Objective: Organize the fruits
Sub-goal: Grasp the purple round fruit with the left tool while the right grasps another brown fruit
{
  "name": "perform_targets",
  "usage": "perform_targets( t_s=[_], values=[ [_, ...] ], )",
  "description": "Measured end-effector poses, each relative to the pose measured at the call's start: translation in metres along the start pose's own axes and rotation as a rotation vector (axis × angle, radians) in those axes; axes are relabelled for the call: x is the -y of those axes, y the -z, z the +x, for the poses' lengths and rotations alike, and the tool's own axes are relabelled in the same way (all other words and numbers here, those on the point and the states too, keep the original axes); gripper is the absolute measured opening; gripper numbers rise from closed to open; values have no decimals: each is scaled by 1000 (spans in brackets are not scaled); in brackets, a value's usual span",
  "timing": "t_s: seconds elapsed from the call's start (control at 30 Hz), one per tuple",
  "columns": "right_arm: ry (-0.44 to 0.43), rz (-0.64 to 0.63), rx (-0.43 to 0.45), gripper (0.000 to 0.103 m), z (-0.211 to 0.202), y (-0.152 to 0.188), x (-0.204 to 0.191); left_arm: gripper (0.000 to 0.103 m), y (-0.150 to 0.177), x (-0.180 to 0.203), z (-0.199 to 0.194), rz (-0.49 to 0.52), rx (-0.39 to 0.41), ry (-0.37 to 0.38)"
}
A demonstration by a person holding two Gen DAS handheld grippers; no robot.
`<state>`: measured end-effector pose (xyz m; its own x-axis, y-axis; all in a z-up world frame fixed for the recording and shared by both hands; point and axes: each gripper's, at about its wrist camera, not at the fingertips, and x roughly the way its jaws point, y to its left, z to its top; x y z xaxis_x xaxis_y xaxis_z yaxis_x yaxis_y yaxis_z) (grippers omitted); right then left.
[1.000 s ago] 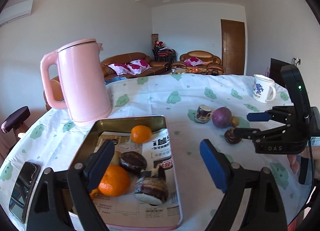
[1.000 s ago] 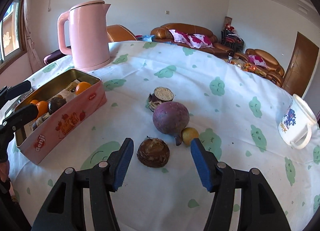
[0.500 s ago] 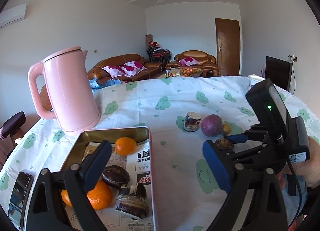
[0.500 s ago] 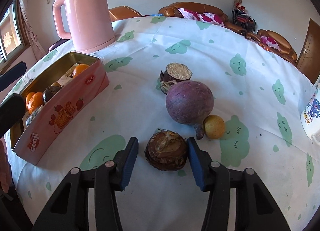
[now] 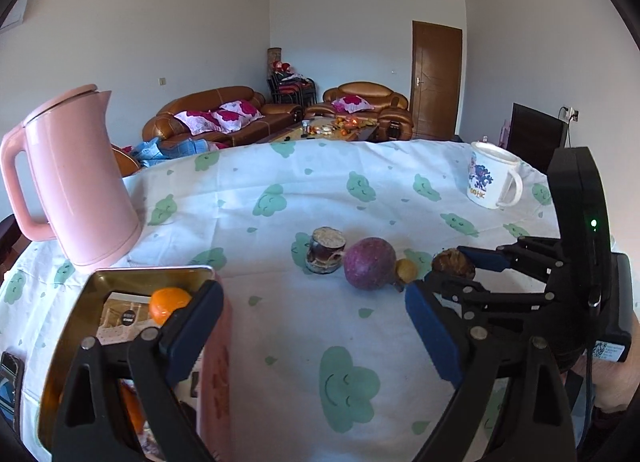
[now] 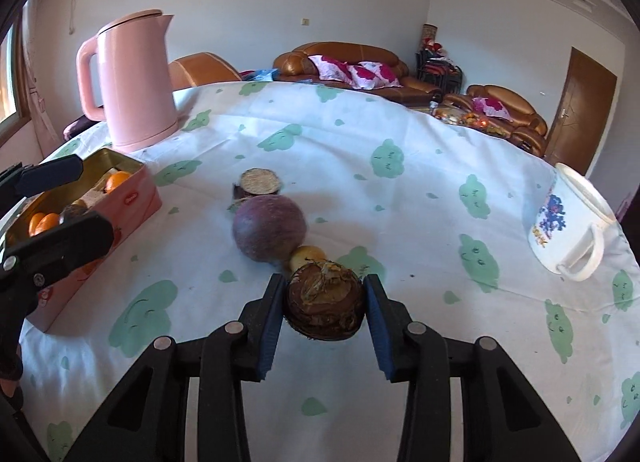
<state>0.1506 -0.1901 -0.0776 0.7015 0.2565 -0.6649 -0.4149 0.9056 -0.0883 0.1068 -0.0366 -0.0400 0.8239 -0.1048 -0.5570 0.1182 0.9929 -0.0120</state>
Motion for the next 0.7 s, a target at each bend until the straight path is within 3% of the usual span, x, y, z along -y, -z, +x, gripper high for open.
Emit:
perform_targets(
  t_s=[0.2,0.5,0.67,0.7],
  values=[
    [90,69,20,41,4,-2,34,93,-11,18,51,-56,-90,10],
    [55,128,26,41,5,-2,50,91,-18,30,98,-115,-177,18],
    [59,122,36,41,3,-2,48,85,-18,31,114,-142,-224,18],
    [60,119,37,41,3,-2,47,79,-18,31,115,-143,-223,19]
  ],
)
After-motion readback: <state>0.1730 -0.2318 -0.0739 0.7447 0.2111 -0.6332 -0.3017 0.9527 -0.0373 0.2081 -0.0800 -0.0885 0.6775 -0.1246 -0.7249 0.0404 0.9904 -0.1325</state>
